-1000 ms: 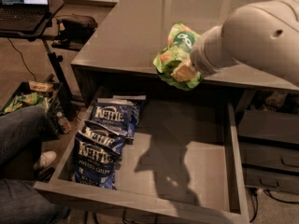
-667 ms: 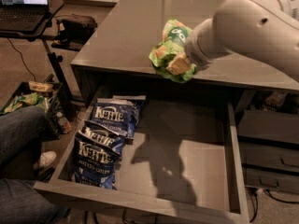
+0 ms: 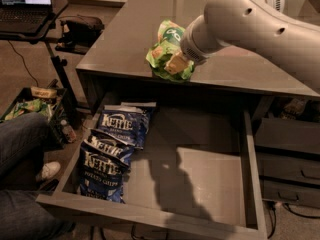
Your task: Pick green rice chip bag from top drawer and place on counter
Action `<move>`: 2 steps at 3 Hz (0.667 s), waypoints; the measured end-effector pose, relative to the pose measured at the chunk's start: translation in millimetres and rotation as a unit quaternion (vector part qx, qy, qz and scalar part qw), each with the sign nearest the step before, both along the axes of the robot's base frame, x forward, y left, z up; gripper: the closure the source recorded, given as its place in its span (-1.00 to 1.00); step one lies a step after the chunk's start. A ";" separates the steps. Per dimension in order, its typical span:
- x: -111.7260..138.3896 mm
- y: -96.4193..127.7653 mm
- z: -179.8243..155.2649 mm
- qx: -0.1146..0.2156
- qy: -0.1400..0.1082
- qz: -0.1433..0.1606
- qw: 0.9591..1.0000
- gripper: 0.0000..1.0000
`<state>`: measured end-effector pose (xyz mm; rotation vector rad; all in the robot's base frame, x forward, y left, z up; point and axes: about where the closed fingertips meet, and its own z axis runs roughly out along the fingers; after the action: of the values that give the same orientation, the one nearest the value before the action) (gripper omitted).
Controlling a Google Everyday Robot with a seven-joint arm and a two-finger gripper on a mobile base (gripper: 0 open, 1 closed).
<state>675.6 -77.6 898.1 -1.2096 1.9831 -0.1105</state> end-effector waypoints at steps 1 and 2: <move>34.1 34.9 -21.2 -0.014 0.015 0.028 0.999 1.00; 34.8 36.4 -21.6 -0.013 0.015 0.029 0.999 1.00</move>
Offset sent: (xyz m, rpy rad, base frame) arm 0.0539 0.0533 -0.0330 -0.0386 0.0474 0.0829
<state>710.4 -41.2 876.5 -1.2924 1.9761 -0.0901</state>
